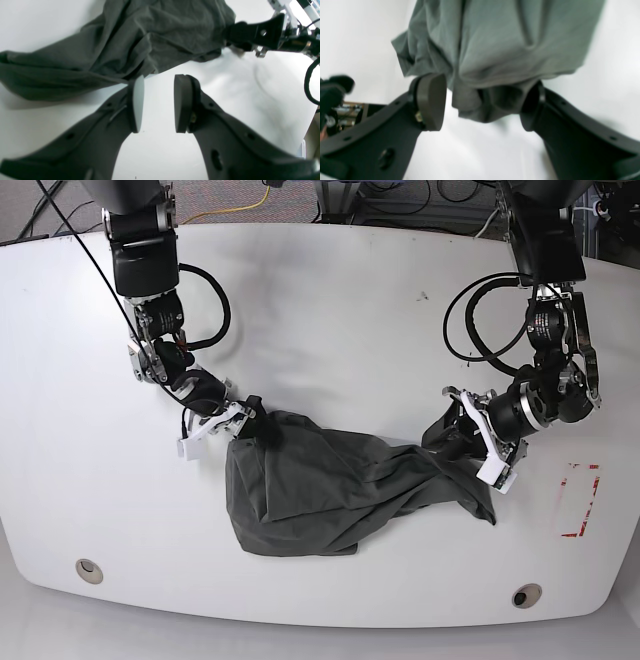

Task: Layout the t-shirt on the table in an organized manner, then fold the t-shirt properly
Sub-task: 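Hold the shirt with both grippers and pull it apart to stretch it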

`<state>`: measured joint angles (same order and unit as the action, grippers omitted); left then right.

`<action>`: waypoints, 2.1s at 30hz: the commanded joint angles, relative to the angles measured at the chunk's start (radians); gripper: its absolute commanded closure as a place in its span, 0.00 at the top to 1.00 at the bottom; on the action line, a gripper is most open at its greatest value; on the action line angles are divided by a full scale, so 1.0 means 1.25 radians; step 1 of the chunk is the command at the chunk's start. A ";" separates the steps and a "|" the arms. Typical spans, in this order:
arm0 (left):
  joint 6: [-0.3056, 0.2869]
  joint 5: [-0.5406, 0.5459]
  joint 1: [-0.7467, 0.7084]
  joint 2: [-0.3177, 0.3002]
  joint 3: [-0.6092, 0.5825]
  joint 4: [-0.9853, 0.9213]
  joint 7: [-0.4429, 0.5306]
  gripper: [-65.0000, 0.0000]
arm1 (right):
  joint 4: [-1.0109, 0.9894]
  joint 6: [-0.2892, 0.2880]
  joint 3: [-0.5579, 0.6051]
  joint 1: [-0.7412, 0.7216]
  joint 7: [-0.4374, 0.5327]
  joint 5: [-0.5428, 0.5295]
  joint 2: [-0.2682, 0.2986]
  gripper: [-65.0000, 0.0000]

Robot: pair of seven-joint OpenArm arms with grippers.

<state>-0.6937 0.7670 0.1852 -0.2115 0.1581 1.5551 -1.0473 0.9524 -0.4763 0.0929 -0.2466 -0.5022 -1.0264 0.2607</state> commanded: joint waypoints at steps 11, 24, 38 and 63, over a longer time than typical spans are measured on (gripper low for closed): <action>-0.004 0.016 0.021 -0.008 0.003 0.011 0.022 0.29 | -0.011 0.017 0.001 -0.007 0.017 0.014 0.028 0.56; -0.004 0.012 0.026 -0.003 0.002 0.004 0.026 0.29 | -0.009 0.017 0.002 -0.007 0.016 0.014 0.026 0.00; 0.078 0.013 0.073 0.059 0.001 -0.176 0.103 0.30 | 0.215 0.060 -0.026 0.076 -0.058 0.013 0.046 0.00; 0.262 0.019 0.050 0.061 0.098 -0.130 0.103 0.57 | 0.339 0.102 -0.022 0.152 -0.067 0.013 0.052 0.00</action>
<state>-0.3912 0.7853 0.2382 -0.1112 0.2569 1.3739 -0.9272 1.3582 -0.3370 0.0700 -0.0380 -0.6056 -0.9951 0.3138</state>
